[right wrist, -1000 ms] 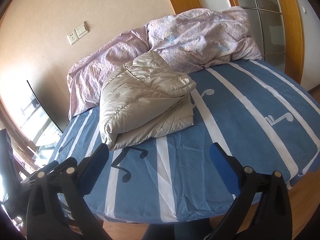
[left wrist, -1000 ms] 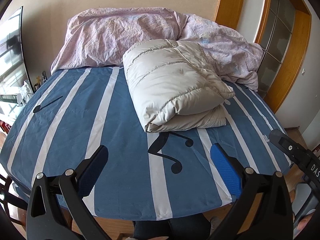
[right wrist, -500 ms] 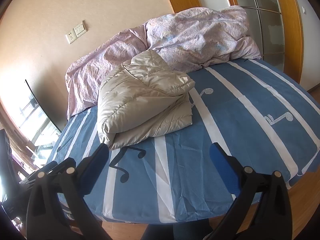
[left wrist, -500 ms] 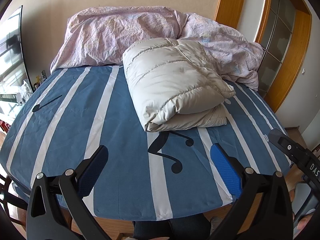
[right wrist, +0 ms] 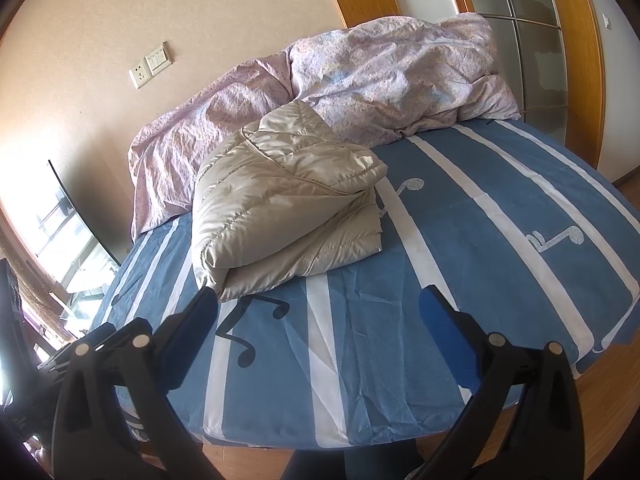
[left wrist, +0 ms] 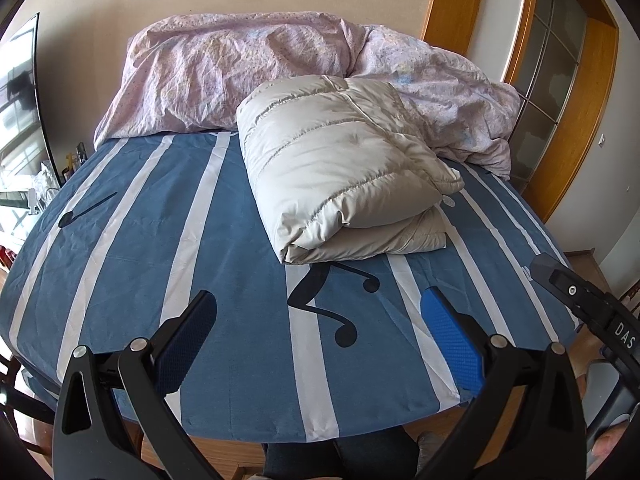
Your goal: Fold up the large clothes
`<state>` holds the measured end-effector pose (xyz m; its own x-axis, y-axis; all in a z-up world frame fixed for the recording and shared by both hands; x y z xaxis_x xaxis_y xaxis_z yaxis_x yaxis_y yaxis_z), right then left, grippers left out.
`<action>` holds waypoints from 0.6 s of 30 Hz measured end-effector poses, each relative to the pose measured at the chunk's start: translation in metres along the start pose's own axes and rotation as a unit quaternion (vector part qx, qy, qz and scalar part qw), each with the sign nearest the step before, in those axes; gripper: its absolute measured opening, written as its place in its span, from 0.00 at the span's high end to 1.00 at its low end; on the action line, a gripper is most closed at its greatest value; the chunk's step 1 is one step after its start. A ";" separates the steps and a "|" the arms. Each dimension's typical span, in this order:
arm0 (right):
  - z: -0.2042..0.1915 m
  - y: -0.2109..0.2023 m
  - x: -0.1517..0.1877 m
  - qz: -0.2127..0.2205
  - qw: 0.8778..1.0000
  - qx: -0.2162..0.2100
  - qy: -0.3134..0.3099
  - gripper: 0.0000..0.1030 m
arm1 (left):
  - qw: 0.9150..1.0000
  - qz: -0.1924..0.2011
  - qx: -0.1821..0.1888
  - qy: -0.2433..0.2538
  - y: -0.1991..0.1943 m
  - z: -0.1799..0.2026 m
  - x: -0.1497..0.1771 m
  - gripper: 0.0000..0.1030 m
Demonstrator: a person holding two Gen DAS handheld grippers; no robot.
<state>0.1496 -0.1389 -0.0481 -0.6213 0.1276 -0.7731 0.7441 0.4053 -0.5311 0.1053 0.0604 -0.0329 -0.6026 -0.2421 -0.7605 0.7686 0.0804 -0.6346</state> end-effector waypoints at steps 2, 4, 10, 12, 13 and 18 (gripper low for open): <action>0.000 0.000 0.000 0.000 1.000 0.000 0.000 0.02 | 1.000 -0.001 0.000 -0.001 0.000 0.000 0.000 0.01; 0.001 0.000 0.000 0.000 1.000 0.000 -0.001 0.02 | 1.000 -0.001 0.002 -0.001 0.001 0.000 0.000 0.01; 0.000 0.001 -0.001 0.000 1.000 0.001 -0.001 0.02 | 1.000 -0.003 0.002 -0.001 0.002 0.000 0.001 0.01; 0.001 0.001 -0.001 0.000 1.000 0.001 -0.001 0.02 | 1.000 -0.002 0.001 0.001 0.002 0.000 0.001 0.01; 0.002 0.001 -0.001 -0.001 1.000 0.001 -0.001 0.02 | 1.000 -0.001 0.000 0.002 0.002 0.001 0.001 0.01; 0.003 0.002 -0.001 -0.001 1.000 0.001 -0.002 0.02 | 1.000 -0.001 0.001 0.002 0.002 0.001 0.001 0.01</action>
<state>0.1525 -0.1412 -0.0496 -0.6224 0.1232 -0.7729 0.7428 0.4041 -0.5338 0.1069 0.0592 -0.0346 -0.6053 -0.2378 -0.7597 0.7675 0.0785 -0.6362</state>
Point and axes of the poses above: each gripper's, at about its wrist camera, not at the fingertips, and y roughly the way its jaws point, z to its right, x to its underside, the point moved 6 cm from there along y, roughly the way its jaws point, and after that the axes turned 2 degrees about z, right-handed, at the moved point
